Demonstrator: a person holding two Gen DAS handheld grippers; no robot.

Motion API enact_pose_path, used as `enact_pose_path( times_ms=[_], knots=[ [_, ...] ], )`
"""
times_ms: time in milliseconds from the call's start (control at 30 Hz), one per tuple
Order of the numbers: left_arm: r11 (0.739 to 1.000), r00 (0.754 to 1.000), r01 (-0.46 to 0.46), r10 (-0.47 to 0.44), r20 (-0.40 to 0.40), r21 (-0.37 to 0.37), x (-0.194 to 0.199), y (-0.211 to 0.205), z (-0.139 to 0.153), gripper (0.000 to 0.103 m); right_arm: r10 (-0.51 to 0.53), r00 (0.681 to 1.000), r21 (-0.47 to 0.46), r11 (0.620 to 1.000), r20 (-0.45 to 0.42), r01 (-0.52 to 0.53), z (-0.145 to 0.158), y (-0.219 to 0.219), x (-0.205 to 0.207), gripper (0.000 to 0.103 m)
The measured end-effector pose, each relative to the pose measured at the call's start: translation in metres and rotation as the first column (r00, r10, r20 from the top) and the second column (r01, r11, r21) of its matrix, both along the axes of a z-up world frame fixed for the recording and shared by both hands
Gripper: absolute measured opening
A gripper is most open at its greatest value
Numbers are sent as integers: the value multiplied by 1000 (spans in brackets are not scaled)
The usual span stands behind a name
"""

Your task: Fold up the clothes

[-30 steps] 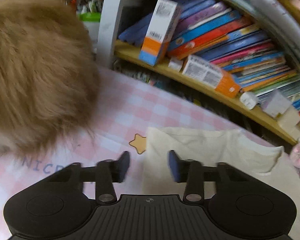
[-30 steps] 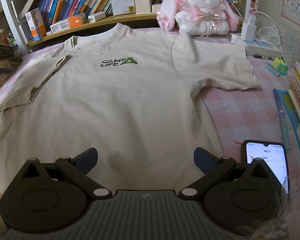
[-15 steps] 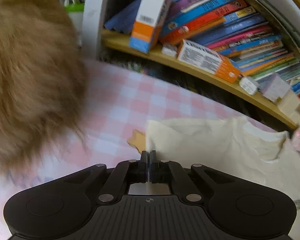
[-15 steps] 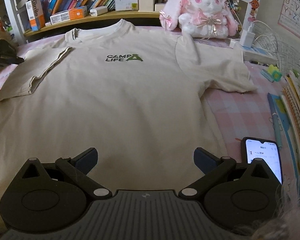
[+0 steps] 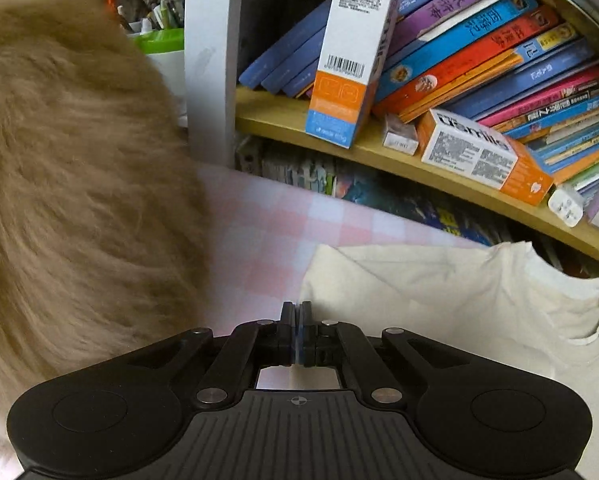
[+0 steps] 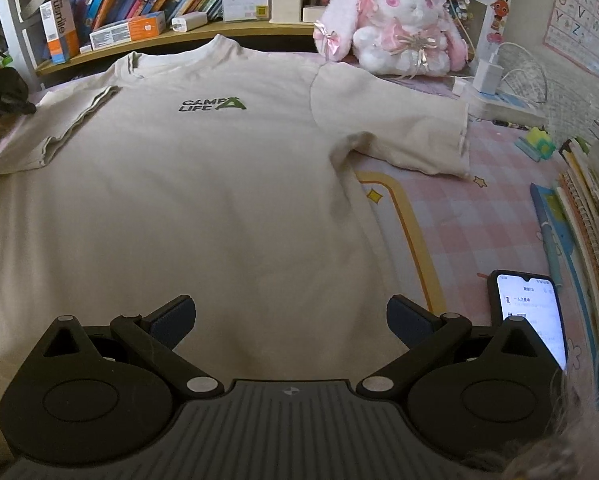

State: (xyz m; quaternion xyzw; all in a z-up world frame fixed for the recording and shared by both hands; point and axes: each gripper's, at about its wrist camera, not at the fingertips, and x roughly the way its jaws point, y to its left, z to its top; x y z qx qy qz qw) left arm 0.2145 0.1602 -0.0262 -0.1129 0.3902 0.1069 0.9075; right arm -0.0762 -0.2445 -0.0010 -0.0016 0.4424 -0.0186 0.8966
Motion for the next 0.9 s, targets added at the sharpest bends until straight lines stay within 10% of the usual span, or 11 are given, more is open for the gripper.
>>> enact_pose_path(
  times_ms=[267, 433, 900],
  knots=[
    [998, 997, 14, -19, 68, 64, -23, 3, 23, 9, -19, 1000, 10, 1000, 16, 19, 2, -3, 2, 103],
    [991, 982, 112, -121, 145, 70, -72, -22, 41, 42, -11, 999, 24, 1000, 32, 10, 3, -6, 7, 103],
    [982, 984, 171, -174, 36, 74, -203, -115, 21, 77, 32, 997, 85, 996, 76, -39, 6, -30, 21, 103]
  ],
)
